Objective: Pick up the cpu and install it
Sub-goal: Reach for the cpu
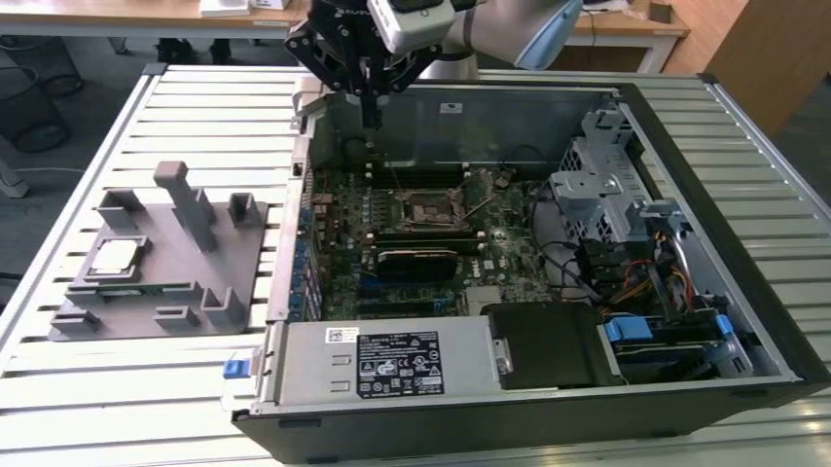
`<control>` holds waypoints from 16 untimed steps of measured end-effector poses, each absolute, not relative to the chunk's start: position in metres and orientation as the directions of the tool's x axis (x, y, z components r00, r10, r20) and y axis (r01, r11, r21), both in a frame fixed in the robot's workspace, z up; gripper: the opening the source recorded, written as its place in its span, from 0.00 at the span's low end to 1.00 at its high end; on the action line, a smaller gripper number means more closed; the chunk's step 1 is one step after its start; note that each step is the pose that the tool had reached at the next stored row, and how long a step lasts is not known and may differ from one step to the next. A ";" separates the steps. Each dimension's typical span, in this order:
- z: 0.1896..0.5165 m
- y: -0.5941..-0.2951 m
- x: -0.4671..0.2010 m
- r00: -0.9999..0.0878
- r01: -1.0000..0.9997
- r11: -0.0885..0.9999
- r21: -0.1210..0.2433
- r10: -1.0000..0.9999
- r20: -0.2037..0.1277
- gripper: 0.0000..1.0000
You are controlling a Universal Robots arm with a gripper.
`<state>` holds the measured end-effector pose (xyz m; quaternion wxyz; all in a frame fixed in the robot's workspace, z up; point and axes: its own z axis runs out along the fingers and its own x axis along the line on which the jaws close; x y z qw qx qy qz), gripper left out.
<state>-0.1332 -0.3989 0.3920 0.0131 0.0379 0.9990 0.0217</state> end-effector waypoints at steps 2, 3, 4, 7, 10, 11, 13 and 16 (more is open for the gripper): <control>0.392 -0.399 -0.134 -0.997 0.075 0.996 0.044 0.076 -0.024 0.11; 0.392 -0.399 -0.134 -0.997 0.075 0.996 0.044 0.076 -0.024 0.11; 0.392 -0.399 -0.134 -0.997 0.075 0.996 0.044 0.076 -0.025 0.11; 0.392 -0.399 -0.135 -0.997 0.075 0.996 0.044 0.076 -0.024 0.11; 0.392 -0.399 -0.136 -0.997 0.075 0.996 0.044 0.076 -0.024 0.11; 0.392 -0.399 -0.137 -0.997 0.075 0.996 0.044 0.076 -0.024 0.11; 0.391 -0.399 -0.137 -0.997 0.075 0.996 0.044 0.076 -0.024 0.11; 0.391 -0.399 -0.138 -0.997 0.075 0.996 0.044 0.076 -0.024 0.11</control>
